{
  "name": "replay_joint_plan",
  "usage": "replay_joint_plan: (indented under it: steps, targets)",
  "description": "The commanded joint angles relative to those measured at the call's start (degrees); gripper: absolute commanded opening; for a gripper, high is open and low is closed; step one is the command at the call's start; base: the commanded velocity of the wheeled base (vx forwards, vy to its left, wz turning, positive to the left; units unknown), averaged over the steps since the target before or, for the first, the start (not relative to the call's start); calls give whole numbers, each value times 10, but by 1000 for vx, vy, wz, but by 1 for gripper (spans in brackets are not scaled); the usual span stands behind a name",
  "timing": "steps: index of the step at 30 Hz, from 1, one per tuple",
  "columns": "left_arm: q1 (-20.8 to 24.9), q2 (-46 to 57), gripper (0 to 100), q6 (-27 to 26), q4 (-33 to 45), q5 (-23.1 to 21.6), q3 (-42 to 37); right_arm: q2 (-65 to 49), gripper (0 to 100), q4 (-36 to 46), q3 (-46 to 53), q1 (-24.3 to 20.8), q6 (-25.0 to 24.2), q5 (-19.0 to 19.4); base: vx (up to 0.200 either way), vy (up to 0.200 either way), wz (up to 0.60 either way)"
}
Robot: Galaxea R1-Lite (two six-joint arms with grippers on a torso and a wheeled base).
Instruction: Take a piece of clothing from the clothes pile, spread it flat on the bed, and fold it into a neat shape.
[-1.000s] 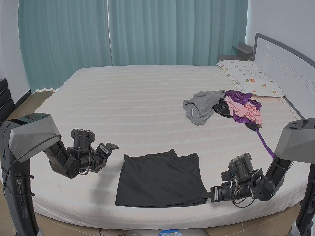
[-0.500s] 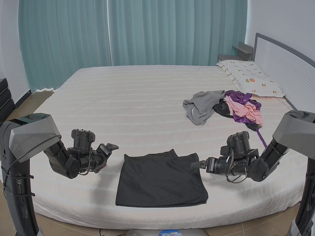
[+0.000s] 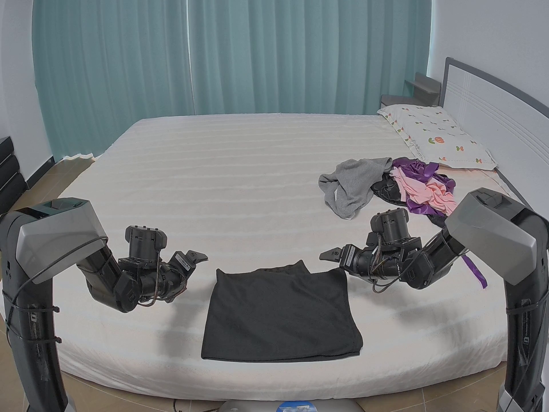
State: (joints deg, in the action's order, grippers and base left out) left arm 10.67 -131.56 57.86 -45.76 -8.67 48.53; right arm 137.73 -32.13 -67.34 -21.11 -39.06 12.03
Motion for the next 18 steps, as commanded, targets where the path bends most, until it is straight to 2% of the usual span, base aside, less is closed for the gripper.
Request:
replay_joint_plan:
  steps: [1, 5, 6, 13, 18]
  targets:
    - [1, -2, 100, 0, 0, 1, 0, 32, 100, 7, -32, 0, -1, -8, 0, 0, 0]
    - [1, -2, 100, 0, -1, 1, 0, 44, 100, 8, -46, 0, 0, -16, 0, 0, 0]
    - [1, -2, 100, -1, -1, 1, 0, 43, 0, 8, -46, 0, 2, -15, 0, 0, 0]
    - [3, -3, 100, -5, -1, 6, 2, 44, 0, 24, -56, -1, 2, -16, 0, 0, 0]
    - [15, -5, 100, -6, -1, 8, 10, 45, 0, 23, -67, 9, -2, -30, 0, 0, 0]
